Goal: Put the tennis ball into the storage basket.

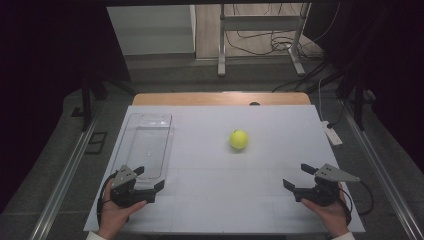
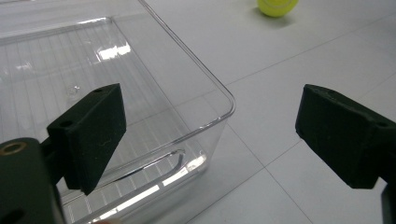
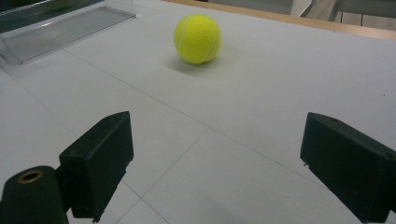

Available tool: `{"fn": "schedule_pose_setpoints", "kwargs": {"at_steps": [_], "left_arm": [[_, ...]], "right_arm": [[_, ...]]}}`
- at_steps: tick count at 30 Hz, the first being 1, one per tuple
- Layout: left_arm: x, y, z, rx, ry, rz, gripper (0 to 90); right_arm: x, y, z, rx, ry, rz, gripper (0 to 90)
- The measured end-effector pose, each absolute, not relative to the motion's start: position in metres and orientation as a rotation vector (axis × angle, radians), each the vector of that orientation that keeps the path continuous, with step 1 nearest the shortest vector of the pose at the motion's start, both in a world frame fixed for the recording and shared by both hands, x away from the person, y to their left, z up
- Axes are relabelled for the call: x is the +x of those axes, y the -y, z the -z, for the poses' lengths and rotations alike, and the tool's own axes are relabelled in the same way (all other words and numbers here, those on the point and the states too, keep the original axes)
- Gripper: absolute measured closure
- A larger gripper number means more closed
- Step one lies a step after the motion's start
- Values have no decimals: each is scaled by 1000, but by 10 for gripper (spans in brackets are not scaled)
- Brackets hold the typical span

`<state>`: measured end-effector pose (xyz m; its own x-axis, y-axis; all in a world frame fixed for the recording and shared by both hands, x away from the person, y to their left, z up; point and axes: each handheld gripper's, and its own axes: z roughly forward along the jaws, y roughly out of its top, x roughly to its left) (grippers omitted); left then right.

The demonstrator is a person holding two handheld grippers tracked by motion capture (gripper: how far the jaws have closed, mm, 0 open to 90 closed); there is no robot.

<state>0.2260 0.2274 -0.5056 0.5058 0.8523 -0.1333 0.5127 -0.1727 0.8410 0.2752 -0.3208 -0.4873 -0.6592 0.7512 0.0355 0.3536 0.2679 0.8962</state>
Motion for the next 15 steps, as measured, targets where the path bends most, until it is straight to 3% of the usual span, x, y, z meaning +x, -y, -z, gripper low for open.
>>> {"fn": "schedule_pose_setpoints", "kwargs": {"at_steps": [15], "left_arm": [[223,-228,506,1835,-1140,-470,98]], "right_arm": [[278,316,490,985,-2175,-1350,107]]}}
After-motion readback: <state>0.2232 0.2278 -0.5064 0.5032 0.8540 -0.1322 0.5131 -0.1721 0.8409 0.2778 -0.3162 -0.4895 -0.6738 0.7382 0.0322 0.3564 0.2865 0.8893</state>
